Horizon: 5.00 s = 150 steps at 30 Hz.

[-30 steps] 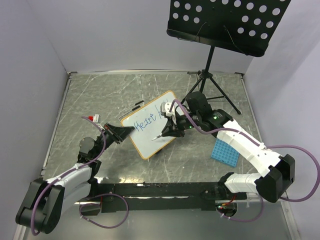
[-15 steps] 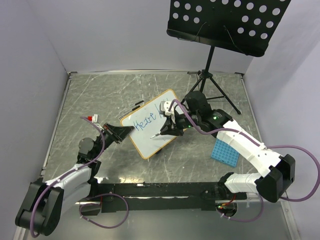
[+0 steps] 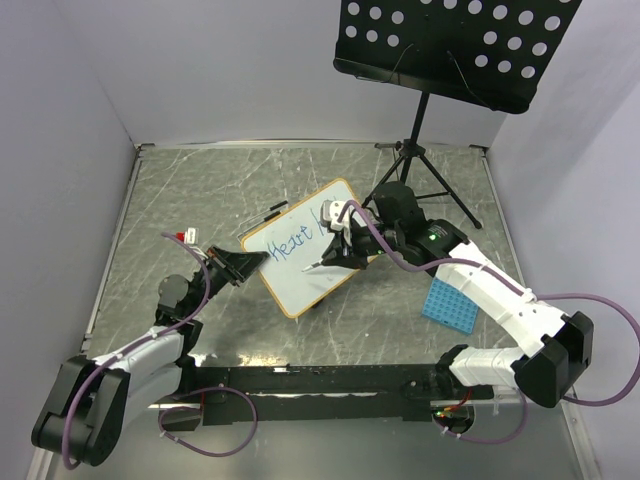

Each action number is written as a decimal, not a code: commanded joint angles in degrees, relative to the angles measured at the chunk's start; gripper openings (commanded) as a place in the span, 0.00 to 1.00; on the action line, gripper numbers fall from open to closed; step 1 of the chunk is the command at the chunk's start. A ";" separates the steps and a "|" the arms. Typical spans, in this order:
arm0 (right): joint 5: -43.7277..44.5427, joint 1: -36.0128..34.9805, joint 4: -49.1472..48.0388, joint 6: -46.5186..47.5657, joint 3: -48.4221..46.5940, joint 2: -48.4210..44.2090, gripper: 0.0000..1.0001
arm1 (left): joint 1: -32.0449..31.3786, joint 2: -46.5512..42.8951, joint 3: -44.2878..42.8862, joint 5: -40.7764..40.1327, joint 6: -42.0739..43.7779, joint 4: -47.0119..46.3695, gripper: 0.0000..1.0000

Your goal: Write a sentence on the whiteboard

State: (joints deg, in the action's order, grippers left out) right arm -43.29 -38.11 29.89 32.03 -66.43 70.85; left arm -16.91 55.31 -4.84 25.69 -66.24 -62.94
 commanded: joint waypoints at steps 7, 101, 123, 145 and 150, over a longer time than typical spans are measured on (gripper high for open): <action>0.40 -0.48 -4.05 -2.15 -0.63 -2.12 0.00 | 0.12 -0.73 -1.22 0.06 -3.55 -10.01 0.01; 10.33 -9.27 -7.48 -5.75 -0.80 4.21 0.00 | -1.11 -1.69 -1.31 -2.49 -6.45 -12.65 0.01; 8.22 -9.27 -2.30 -1.63 -0.10 4.82 0.00 | 0.38 -7.76 -1.14 -7.50 -4.34 -5.62 0.01; 11.11 -9.27 -4.66 -4.87 -2.56 6.41 0.00 | 1.53 -6.27 -0.69 -3.90 -5.22 -6.76 0.01; 12.35 -9.26 -5.89 -6.01 -2.47 6.23 0.00 | 1.53 -4.69 -1.05 -2.76 -5.66 -8.25 0.01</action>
State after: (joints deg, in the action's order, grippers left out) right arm -33.87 -47.00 26.92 27.16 -66.46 76.42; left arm -15.33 50.57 -3.90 20.53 -68.20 -58.48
